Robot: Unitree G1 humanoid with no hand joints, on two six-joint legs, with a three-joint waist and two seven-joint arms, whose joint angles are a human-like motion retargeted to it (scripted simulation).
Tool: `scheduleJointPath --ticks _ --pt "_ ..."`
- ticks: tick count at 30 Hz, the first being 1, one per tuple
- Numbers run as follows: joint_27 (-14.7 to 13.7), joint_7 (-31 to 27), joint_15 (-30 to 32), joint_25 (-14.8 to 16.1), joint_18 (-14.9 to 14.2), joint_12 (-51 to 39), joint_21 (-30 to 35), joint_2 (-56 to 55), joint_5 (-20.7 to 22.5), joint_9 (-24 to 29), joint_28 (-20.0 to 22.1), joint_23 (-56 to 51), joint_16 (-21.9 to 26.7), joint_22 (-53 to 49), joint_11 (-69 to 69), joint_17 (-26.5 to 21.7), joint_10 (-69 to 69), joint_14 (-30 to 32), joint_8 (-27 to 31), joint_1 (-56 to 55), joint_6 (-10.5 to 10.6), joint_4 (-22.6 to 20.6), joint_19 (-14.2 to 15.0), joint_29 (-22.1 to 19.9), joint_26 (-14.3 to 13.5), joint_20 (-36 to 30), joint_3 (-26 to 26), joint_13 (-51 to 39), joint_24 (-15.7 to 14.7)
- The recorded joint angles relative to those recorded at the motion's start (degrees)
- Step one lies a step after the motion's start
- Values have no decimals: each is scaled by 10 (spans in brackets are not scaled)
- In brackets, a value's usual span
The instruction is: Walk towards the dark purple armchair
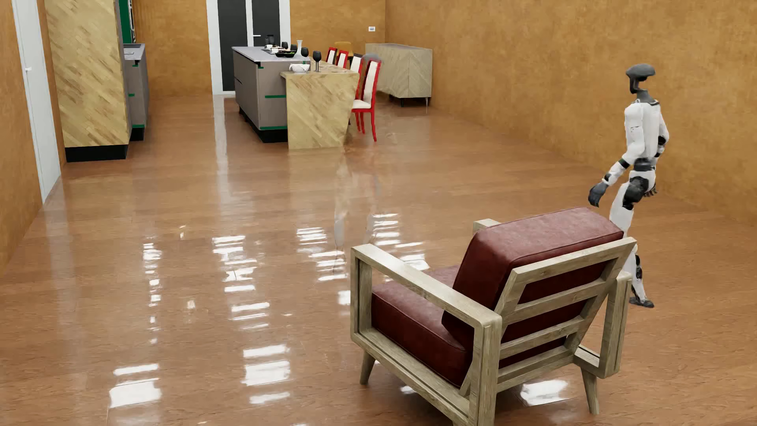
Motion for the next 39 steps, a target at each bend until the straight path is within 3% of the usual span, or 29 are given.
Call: scheduleJointPath --ticks 3,7,10,12,14,18,19,20,21,22,24,25,27,29,32,35,37,38,39 --pt "6 -26 -38 -10 -15 17 -11 35 14 1 -2 -6 7 14 32 13 75 13 -49 -4 8 38 -27 -21 15 1 3 -22 -6" --pt "-13 -88 -91 -50 -38 52 8 102 31 10 -26 -31 5 26 30 8 359 195 -111 -141 26 62 -40 -32 33 -9 12 -77 -7" --pt "-31 -10 -123 -50 -16 71 12 155 30 14 -41 -75 -1 26 18 -15 447 189 -157 -243 40 125 -46 -39 36 -15 24 -115 -6" --pt "-38 48 -144 -50 -23 82 8 189 33 12 -47 -114 -1 26 3 -27 396 176 -184 -289 44 131 -47 -38 39 -10 37 -134 -7" --pt "-49 90 -169 -44 -62 89 -2 224 37 8 -44 -158 1 22 -10 -29 290 172 -213 -319 44 110 -44 -44 42 3 45 -148 -11" --pt "-50 226 -208 -11 -80 108 20 286 44 -3 -21 -176 -20 23 -28 -26 24 186 -250 -292 42 95 -23 -46 55 36 53 -203 -28" --pt "-48 233 -212 -10 -32 114 31 301 44 -4 -26 -163 -24 27 -26 -22 8 195 -253 -282 40 88 -14 -47 56 34 55 -216 -25" --pt "-44 227 -210 -10 44 121 40 315 41 -5 -33 -142 -27 33 -12 -16 22 185 -253 -275 38 81 -1 -52 56 31 58 -227 -22" --pt "-38 219 -195 -10 95 125 48 322 33 -6 -40 -115 -30 39 14 -8 39 172 -248 -267 35 75 15 -60 57 27 60 -232 -17" --pt "-30 210 -159 -7 110 126 52 319 23 -6 -45 -82 -33 47 57 1 54 158 -236 -256 33 68 23 -67 58 24 61 -231 -12" --pt "-17 199 -31 -1 99 120 66 278 -4 -4 -58 -14 -36 57 190 10 63 122 -198 -220 29 55 62 -56 57 12 62 -218 2" --pt "-14 193 28 -2 92 115 81 241 -16 -3 -68 18 -35 56 274 8 58 110 -174 -199 26 49 50 -31 49 5 59 -211 8" --pt "-11 177 40 -2 74 96 95 160 -44 1 -73 61 -23 44 418 2 42 91 -151 -159 18 33 34 14 30 -11 47 -191 19" --pt "-2 151 18 16 56 64 67 77 -56 3 -47 67 -11 29 478 4 16 79 -138 -117 12 19 18 4 23 -17 32 -147 24" --pt "-4 112 -5 38 28 37 31 -23 -57 2 -10 56 -4 -10 381 2 -8 53 -121 -65 7 10 8 -24 -1 -2 13 -83 7" --pt "3 75 -4 33 0 26 9 -33 -29 -2 -3 34 6 -48 78 -4 -14 14 -85 -18 3 16 8 -18 -24 -12 -3 -35 -15" --pt "6 49 20 17 -22 29 -2 -9 1 -5 -8 16 21 -63 -75 3 -11 -5 -41 17 5 35 -5 -13 -24 -24 -9 -12 -17" --pt "7 37 55 6 -31 34 -3 0 15 -3 -10 8 29 -70 -61 10 21 -13 -37 24 8 52 -13 -13 -21 -26 -9 -7 -18" --pt "9 25 39 -5 -34 43 -1 2 23 1 -5 4 31 -75 -16 18 84 -4 -50 13 13 71 -26 -18 -15 -18 -6 -11 -23"
